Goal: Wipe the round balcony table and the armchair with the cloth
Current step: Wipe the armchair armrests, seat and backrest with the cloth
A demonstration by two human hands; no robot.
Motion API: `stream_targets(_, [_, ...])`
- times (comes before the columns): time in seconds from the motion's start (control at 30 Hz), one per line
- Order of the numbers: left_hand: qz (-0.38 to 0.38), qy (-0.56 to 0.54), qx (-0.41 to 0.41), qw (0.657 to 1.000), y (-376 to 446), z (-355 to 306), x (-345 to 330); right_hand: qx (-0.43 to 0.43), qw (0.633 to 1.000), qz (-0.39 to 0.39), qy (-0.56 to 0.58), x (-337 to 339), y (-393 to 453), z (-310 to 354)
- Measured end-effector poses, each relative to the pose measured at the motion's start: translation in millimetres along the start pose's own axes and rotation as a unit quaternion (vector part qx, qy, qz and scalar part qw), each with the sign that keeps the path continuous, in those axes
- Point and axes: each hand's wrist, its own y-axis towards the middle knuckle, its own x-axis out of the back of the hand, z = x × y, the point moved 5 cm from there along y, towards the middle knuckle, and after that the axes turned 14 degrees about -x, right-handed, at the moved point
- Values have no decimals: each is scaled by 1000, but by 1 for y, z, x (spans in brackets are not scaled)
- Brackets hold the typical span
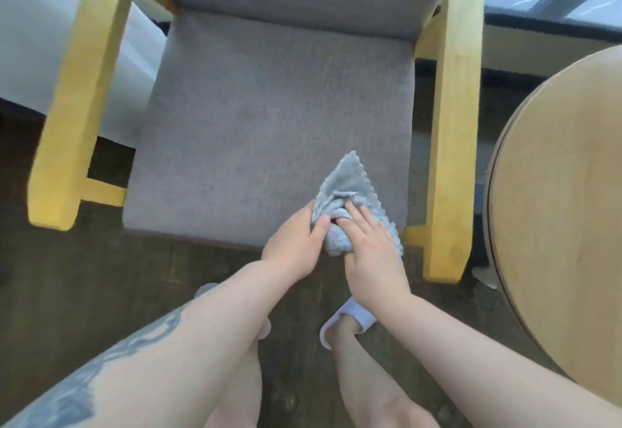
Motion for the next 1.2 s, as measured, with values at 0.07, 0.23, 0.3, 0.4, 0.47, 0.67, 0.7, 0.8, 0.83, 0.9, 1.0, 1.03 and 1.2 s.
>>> stream_targets(0.07, [-5,28,23,999,-10,22,31,-15,999,13,46,-15,6,26])
stream_targets(0.23, [-62,52,107,991,-65,89,117,-67,991,65,91,-53,7,106])
stream_targets(0.3, [-94,33,151,984,-89,121,150,-56,990,71,105,-66,7,144])
stream_targets(0.4, [-130,26,185,974,-116,159,194,-35,990,79,110,-84,9,195])
stream_targets(0.47, [-161,15,194,968,-126,180,215,-27,990,87,109,-93,12,223])
stream_targets(0.67, [-396,3,240,886,-146,176,247,-7,988,87,127,-101,12,264])
stream_targets(0.7, [-475,-38,259,840,-150,171,252,2,988,85,128,-98,15,266])
stream_targets(0.8, [-603,-132,308,724,-137,172,262,36,990,84,107,-85,27,271])
stream_targets(0.83, [-617,-153,325,700,-127,176,265,53,990,82,98,-81,33,273])
stream_targets(0.9, [-620,-187,371,666,-108,185,268,88,989,79,85,-73,44,278])
stream_targets(1.0, [-630,-167,444,615,-92,195,263,137,986,82,55,-63,56,291])
stream_targets(1.03, [-634,-146,455,608,-89,197,260,168,982,76,41,-60,59,298])
stream_targets(1.2, [-656,-6,413,631,-83,206,260,466,875,66,-111,-77,64,351])
